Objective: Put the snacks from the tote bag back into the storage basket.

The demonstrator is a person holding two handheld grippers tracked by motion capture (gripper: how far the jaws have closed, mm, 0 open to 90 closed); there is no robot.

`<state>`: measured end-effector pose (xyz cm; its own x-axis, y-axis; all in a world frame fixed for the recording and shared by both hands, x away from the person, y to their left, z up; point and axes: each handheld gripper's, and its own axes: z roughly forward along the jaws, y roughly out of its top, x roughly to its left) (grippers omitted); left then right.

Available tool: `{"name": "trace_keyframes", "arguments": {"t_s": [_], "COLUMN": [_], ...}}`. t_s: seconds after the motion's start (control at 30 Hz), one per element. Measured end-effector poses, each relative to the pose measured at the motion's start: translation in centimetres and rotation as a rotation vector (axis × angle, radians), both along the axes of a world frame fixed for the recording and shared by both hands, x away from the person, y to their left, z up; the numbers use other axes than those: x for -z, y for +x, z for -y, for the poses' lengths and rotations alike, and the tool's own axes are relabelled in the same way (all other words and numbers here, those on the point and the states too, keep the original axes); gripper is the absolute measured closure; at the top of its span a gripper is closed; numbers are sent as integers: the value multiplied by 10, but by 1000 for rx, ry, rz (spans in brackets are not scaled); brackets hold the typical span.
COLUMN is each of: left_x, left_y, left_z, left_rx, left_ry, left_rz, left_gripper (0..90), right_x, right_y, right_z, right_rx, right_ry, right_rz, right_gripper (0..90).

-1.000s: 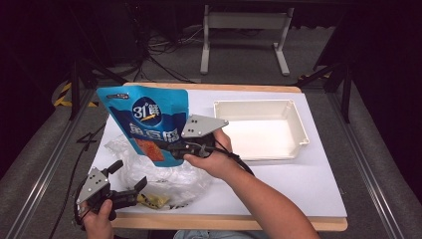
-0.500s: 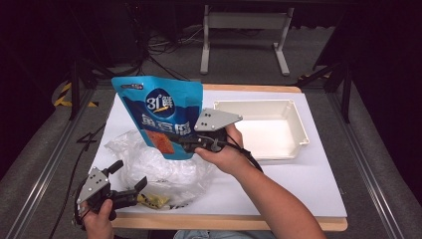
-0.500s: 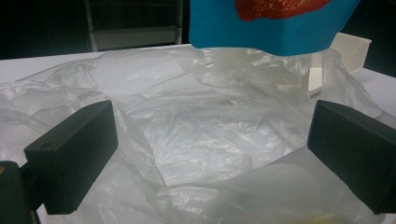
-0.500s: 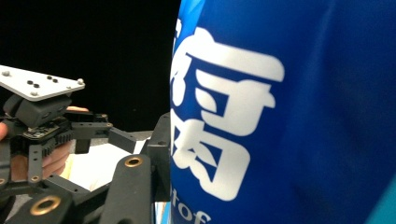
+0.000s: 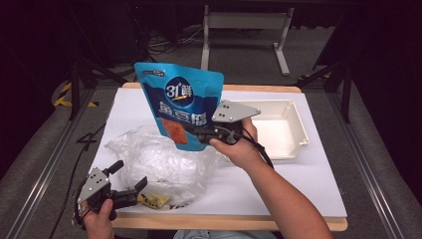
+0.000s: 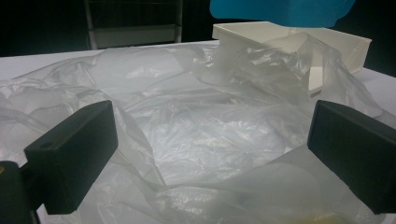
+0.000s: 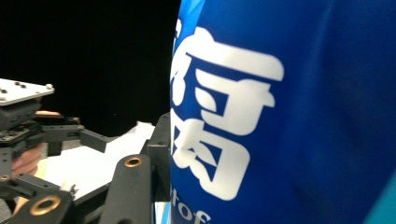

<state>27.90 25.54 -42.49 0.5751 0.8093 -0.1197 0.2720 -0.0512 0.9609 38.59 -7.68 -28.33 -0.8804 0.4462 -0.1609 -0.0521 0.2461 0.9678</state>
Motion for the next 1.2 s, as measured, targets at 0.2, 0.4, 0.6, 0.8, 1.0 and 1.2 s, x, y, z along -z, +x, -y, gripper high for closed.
{"name": "trace_keyframes", "arguments": {"t_s": [0.2,0.4,0.6,0.8,1.0,1.2], "left_x": [1,2,2,2,2,2], "left_y": [1,1,2,1,2,2], "left_z": [1,1,1,2,2,2], "left_rx": [-1,0,0,1,0,0], "left_ry": [-8,-10,-6,-4,-2,-4], "left_rz": [2,-4,-8,-12,-12,-10], "left_gripper": [25,25,25,25,25,25], "right_x": [-2,-5,-6,-4,-4,-5], "right_y": [6,14,24,34,45,53], "right_z": [18,36,54,68,84,96], "right_rx": [52,82,117,173,226,256], "right_ry": [2,7,11,3,1,-15], "right_rz": [0,-2,6,-2,-6,-8], "right_gripper": [563,562,562,562,562,562]}}
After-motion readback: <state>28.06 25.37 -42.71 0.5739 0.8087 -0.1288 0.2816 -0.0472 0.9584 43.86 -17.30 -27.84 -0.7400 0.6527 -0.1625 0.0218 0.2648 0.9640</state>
